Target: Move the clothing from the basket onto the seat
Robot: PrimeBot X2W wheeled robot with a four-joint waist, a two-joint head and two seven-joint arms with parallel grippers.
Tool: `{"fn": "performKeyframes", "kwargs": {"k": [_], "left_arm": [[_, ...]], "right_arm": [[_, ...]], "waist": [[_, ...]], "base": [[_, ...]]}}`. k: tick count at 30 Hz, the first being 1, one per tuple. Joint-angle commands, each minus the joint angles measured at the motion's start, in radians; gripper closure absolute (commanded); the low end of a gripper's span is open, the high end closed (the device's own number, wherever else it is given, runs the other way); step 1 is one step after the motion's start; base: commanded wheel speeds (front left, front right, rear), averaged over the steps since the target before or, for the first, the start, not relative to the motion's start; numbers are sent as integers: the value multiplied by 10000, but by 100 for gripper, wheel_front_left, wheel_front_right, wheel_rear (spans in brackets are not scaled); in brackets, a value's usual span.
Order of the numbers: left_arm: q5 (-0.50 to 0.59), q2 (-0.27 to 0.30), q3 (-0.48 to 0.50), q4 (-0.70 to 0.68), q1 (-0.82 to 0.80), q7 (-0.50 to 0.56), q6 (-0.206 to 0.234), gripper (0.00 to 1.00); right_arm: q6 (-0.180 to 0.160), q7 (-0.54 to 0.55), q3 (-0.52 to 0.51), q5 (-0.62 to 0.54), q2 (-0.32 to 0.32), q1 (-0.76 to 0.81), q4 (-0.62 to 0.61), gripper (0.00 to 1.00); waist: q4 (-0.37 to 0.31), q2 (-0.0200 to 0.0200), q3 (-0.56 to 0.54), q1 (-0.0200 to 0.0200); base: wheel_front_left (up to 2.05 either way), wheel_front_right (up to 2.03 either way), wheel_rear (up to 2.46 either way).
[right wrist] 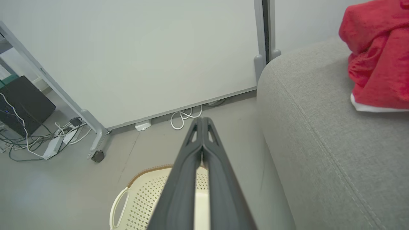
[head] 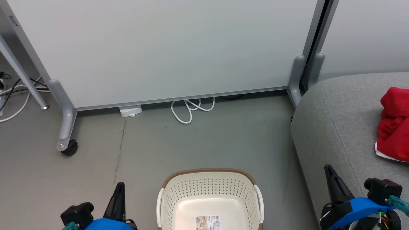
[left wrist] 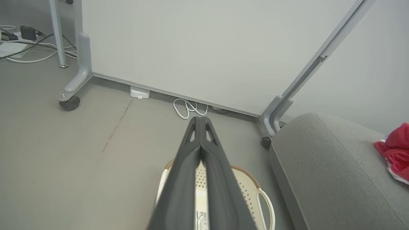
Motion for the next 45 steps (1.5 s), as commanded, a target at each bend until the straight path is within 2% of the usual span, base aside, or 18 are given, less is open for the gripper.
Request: {"fn": "performKeyframes", "kwargs": {"k": [1,23,45], "left_arm": [[-375,7,159,-227,-289,90,-1,100],[-3357,-156,897,-711,-503,998,-4,100],[-5712,-288,1477,-1086,-663,1715,-6,100]], "right_arm": [[2,45,-25,479,-35,-244,-159,100],[2,421,-83,4135,-47,-415,-146,100],[3,739,-157,7012,-58,-560,-96,100]], "waist": [[-4,-1,2,-1],[-70,-1,26,-1],[-136,-1,50,-1]], "base": [[0,0,0],[0,0,0],[0,0,0]]}}
